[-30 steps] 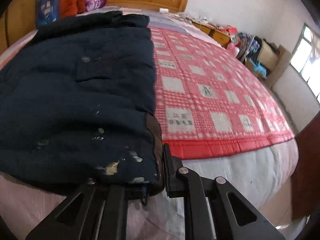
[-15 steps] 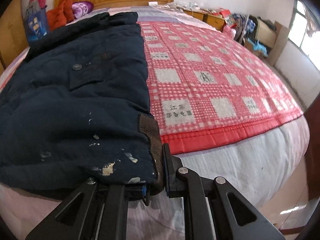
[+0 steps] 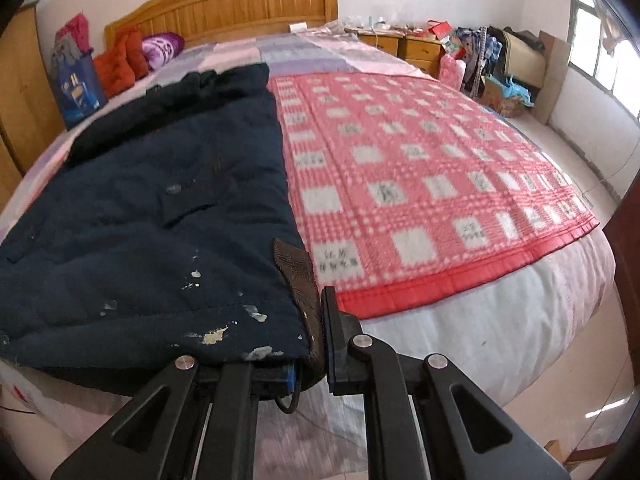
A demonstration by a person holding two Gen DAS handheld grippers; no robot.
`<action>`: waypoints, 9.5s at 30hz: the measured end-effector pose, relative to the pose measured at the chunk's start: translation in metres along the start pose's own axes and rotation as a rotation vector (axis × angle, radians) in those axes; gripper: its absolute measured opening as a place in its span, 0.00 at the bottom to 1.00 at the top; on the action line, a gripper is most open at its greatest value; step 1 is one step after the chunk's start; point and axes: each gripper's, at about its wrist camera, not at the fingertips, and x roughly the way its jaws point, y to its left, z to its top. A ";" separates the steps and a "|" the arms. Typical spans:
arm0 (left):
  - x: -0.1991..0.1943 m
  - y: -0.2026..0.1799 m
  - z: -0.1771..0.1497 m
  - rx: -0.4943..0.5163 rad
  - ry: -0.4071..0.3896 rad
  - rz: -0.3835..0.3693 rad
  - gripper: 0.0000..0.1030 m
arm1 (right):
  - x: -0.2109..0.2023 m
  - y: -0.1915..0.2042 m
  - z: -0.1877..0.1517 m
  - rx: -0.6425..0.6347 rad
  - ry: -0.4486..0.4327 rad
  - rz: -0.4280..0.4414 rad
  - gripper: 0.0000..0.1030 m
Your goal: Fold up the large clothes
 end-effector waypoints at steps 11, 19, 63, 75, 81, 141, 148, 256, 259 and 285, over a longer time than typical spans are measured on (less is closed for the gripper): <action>-0.070 -0.003 -0.021 0.030 0.129 -0.010 0.15 | -0.099 -0.019 0.002 -0.015 0.056 0.017 0.10; -0.152 -0.010 -0.030 0.078 0.248 -0.025 0.15 | -0.203 -0.036 -0.003 -0.046 0.160 -0.006 0.10; 0.378 -0.027 0.328 -0.057 0.529 -0.013 0.69 | 0.348 0.112 0.386 -0.183 0.382 -0.117 0.11; 0.306 0.030 0.391 -0.264 0.316 -0.269 0.80 | 0.323 0.066 0.431 -0.078 0.433 0.079 0.86; 0.264 0.002 0.406 -0.097 0.164 -0.184 0.80 | 0.273 0.107 0.438 -0.419 0.254 -0.083 0.87; 0.319 -0.191 0.311 -0.026 0.206 -0.090 1.00 | 0.360 0.153 0.337 -0.085 0.217 -0.039 1.00; 0.319 -0.191 0.312 -0.024 0.214 -0.095 1.00 | 0.354 0.158 0.335 -0.113 0.212 -0.068 1.00; 0.185 -0.104 0.184 -0.174 0.070 0.058 0.96 | 0.176 0.069 0.221 -0.210 -0.057 -0.076 1.00; 0.164 -0.158 0.178 -0.080 0.028 -0.063 0.96 | 0.149 0.119 0.197 -0.276 -0.067 0.034 1.00; 0.214 -0.068 0.139 -0.163 0.217 0.202 1.00 | 0.211 -0.009 0.165 -0.185 0.140 -0.135 1.00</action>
